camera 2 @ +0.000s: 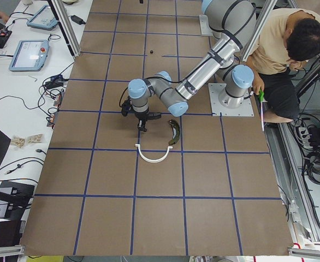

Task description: Place bearing gear from tray to pile

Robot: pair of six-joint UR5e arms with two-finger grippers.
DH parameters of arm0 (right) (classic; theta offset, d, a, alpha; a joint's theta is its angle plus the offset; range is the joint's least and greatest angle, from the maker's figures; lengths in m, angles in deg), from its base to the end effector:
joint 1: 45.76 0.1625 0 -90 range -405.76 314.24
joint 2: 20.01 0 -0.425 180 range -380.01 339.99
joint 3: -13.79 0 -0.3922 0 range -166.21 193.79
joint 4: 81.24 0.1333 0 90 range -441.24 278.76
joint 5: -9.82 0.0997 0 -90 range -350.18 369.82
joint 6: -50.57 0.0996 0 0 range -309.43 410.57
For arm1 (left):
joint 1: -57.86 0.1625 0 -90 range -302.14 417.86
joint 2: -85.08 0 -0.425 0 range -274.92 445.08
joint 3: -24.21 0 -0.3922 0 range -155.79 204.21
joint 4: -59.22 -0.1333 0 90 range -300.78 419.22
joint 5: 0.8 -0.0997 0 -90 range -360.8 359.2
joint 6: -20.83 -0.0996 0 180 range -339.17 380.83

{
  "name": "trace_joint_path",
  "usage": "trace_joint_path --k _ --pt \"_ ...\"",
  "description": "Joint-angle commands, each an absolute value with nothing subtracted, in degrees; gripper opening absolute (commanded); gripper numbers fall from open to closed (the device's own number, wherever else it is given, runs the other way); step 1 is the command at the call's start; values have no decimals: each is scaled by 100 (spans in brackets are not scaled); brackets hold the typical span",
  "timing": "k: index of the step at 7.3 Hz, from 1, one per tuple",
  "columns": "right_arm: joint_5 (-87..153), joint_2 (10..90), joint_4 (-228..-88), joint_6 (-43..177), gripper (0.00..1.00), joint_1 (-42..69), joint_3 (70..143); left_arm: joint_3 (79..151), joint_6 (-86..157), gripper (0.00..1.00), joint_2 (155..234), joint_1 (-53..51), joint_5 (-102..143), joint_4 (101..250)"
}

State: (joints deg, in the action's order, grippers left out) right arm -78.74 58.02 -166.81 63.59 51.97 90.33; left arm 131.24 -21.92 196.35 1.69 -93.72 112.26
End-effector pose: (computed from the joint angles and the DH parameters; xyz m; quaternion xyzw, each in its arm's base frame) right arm 0.2119 -0.5512 0.4839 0.0465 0.9985 0.0275 0.0077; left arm 0.2049 -0.5360 0.2137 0.0780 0.9966 0.0250 0.0128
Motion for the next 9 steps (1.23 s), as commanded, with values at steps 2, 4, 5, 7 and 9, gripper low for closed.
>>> trace_joint_path --k 2,4,5,7,9 --pt "-7930 7143 -17320 5295 100 4233 10549 13091 -1386 91 19154 -1062 -9370 11449" --pt "-7939 7184 -17983 5434 100 4221 10460 12925 875 100 19038 -2555 -9387 11494" --pt "-8052 7044 -17916 5426 100 4213 10214 12663 2079 100 19116 -3285 -9387 11660" --pt "-8071 6920 -17757 5400 100 4213 10141 12406 3833 100 19405 -4239 -8978 11706" --pt "-8088 6920 -17757 5400 100 4213 10150 12362 5075 100 19879 -5010 -8430 11618"
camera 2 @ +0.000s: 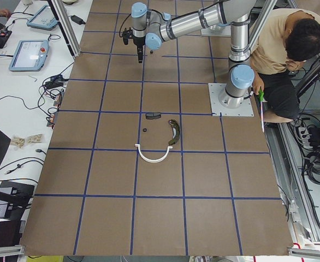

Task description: Place bearing gear from tray to pile

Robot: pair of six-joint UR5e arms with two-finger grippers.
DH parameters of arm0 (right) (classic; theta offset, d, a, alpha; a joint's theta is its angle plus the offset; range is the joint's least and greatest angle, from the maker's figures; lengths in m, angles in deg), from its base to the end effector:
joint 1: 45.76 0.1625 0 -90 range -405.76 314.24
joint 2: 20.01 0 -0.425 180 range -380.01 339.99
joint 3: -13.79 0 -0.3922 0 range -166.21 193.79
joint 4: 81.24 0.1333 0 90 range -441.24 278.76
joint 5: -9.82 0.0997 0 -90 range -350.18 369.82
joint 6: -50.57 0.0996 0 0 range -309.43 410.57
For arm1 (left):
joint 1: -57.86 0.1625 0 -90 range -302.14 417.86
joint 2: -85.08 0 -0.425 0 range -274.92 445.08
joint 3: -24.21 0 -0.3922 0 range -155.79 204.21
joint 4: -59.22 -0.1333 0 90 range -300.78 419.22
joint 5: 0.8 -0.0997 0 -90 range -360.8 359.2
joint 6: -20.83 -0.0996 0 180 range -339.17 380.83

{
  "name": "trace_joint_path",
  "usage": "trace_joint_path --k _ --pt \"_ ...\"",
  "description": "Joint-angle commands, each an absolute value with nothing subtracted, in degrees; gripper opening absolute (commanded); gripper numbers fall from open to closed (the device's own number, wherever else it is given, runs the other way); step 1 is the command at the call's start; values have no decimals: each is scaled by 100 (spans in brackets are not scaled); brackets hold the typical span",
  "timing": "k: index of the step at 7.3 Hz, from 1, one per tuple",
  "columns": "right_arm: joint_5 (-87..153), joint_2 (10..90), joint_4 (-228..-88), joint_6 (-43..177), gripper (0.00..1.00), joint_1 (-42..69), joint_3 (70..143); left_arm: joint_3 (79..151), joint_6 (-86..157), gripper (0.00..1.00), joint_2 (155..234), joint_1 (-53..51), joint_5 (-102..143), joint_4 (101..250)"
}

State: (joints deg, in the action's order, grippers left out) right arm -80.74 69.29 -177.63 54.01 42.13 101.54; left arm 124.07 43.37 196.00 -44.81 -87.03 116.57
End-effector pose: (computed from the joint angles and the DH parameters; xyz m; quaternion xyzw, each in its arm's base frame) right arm 0.1135 -0.5143 0.5132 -0.0486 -0.9964 0.0693 0.0041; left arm -0.2662 -0.5465 0.2627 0.0854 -0.9957 0.0056 0.0363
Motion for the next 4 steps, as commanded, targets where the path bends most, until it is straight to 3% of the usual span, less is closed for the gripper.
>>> trace_joint_path --k 1,4 --pt "-8097 6911 -17757 5400 100 4213 10150 12248 5167 100 20029 -5311 -8499 11591" --pt "-8097 6911 -17765 5400 100 4213 10150 12194 5396 100 20390 -5666 -8526 11573"
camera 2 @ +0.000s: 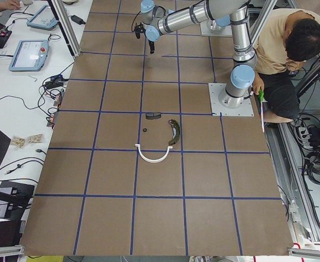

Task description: Place bearing gear from tray to pile

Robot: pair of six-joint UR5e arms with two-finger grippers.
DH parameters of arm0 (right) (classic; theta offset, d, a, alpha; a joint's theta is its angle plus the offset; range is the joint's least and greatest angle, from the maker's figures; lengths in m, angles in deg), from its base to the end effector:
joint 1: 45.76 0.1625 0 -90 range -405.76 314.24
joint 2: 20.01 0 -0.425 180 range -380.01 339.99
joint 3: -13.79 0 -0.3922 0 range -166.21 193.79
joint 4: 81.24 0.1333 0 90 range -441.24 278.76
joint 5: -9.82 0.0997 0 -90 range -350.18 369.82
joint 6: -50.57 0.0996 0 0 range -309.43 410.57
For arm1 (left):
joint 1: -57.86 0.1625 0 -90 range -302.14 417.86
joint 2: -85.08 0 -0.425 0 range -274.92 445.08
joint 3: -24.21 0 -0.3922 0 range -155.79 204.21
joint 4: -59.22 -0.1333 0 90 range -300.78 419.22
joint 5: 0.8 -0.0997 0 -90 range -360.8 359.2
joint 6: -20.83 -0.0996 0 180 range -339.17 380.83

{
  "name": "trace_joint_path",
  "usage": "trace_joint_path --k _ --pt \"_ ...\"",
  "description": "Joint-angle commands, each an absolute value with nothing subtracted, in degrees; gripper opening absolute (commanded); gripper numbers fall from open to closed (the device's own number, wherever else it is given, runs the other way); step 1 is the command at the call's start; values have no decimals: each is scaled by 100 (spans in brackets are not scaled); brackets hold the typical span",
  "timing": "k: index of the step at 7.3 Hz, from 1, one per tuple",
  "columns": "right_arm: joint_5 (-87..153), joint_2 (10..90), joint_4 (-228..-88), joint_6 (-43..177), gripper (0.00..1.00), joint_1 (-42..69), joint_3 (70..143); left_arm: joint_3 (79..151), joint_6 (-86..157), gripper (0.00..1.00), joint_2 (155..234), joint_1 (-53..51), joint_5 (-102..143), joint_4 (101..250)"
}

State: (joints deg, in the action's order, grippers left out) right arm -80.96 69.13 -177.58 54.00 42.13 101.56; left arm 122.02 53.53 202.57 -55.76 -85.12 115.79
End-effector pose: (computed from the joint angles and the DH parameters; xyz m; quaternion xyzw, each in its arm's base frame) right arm 0.1131 -0.5151 0.5115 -0.0487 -0.9965 0.0673 0.0060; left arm -0.3766 -0.5040 0.2106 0.0799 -0.9954 -0.0377 0.0360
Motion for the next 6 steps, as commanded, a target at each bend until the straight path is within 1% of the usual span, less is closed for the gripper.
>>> trace_joint_path --k 1,5,6 --pt "-8097 6911 -17757 5400 100 4213 10159 12134 5413 100 20496 -5666 -8743 11539" --pt "-8088 6902 -17765 5408 100 4213 10159 12001 5624 99 20839 -5814 -8737 11319" --pt "-8097 6902 -17765 5408 100 4213 10159 12001 5616 89 20839 -5841 -8737 11266"
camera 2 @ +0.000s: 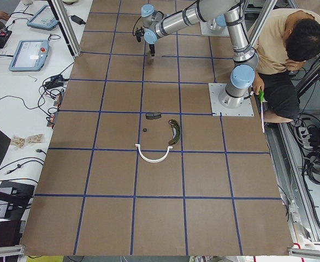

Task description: Place bearing gear from tray to pile

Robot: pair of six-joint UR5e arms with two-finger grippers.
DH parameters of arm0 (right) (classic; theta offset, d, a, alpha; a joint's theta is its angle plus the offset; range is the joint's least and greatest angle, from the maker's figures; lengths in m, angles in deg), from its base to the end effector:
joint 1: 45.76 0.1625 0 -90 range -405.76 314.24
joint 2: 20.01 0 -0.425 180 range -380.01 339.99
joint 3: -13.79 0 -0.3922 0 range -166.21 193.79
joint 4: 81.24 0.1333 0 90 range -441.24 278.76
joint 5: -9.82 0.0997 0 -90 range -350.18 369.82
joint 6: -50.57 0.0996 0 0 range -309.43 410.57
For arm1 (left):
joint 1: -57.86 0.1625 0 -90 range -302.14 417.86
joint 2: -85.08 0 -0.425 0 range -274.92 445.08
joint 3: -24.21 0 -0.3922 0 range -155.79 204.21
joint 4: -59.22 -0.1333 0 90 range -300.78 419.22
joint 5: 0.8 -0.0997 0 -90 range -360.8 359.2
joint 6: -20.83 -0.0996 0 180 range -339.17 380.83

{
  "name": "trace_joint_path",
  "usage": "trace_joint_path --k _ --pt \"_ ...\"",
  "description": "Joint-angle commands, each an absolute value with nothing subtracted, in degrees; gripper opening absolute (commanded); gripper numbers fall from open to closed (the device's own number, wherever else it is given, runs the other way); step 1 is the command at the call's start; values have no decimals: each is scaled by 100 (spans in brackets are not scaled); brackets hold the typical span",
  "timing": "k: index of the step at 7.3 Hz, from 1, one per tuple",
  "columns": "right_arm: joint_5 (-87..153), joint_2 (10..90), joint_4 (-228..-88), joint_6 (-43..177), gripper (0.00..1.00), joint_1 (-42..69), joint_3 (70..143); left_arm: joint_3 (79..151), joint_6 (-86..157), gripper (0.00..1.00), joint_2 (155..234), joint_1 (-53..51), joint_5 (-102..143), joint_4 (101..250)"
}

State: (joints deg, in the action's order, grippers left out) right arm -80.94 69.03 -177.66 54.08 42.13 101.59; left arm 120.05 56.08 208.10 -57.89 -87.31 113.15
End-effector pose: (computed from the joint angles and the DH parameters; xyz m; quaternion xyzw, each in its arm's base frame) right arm 0.1131 -0.5158 0.5105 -0.0494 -0.9965 0.0669 0.0058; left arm -0.4000 -0.5085 0.1686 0.0835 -0.9957 -0.0364 0.0139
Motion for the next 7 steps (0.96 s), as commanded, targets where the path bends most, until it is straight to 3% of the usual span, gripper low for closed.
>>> trace_joint_path --k 1,3,4,6,7 --pt "-8088 6902 -17774 5408 100 4213 10159 12001 5642 60 20831 -5841 -8728 11266" --pt "-8079 6911 -17757 5400 100 4213 10159 11992 5642 41 20831 -5859 -8746 11248" --pt "-8062 6928 -17757 5400 100 4213 10159 12010 5642 40 20839 -5850 -8737 11039" --pt "-8036 6928 -17757 5400 100 4213 10159 12001 5633 19 20822 -5850 -8746 11020" --pt "-8035 6928 -17757 5400 100 4213 10159 12010 5581 16 20752 -5850 -8754 11020"
